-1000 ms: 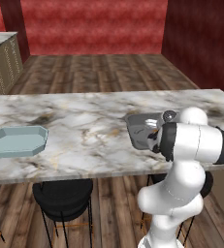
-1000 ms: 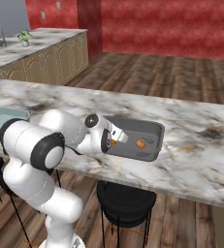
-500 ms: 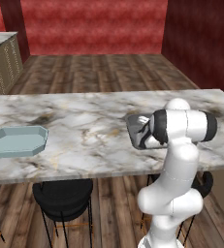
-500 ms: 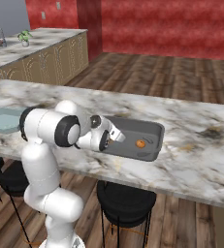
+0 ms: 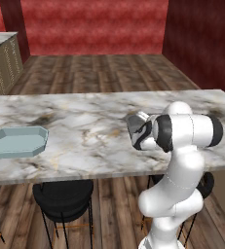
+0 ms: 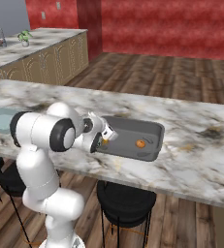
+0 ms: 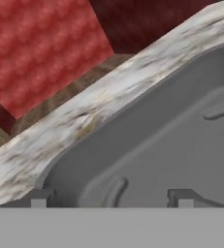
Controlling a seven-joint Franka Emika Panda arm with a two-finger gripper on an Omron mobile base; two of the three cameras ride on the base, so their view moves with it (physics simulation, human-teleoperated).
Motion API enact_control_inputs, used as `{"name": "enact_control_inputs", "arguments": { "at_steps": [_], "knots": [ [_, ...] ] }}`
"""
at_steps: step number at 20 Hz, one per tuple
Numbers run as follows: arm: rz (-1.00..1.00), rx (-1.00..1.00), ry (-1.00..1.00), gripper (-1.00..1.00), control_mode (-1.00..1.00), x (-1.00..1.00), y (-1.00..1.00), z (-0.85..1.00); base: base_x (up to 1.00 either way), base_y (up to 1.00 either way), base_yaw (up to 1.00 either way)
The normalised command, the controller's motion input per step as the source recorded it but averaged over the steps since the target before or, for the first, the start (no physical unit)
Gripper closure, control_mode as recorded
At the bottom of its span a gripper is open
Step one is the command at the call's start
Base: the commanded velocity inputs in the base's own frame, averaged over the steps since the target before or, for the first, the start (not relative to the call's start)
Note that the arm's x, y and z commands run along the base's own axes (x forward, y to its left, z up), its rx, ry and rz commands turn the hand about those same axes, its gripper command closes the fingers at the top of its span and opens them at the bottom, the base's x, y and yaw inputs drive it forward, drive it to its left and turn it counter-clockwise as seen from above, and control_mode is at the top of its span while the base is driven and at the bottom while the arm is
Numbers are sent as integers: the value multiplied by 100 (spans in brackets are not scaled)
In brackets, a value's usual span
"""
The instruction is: Place the cold items (tangerine and orange) from the fridge in one tupperware on the dining counter. Place the warm items (kebab skewer and hot dog) in the stove area in another tupperware.
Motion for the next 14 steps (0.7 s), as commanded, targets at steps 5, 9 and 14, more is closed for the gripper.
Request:
{"name": "enact_control_inputs", "arguments": {
  "at_steps": [5,9,14],
  "knots": [
    [13,22,7,-100,-100,0,-85,100,0,0,0],
    [22,24,18,-100,-100,-25,-65,100,0,0,0],
    [30,2,28,-100,-100,-96,-35,99,0,0,0]
  ]
}}
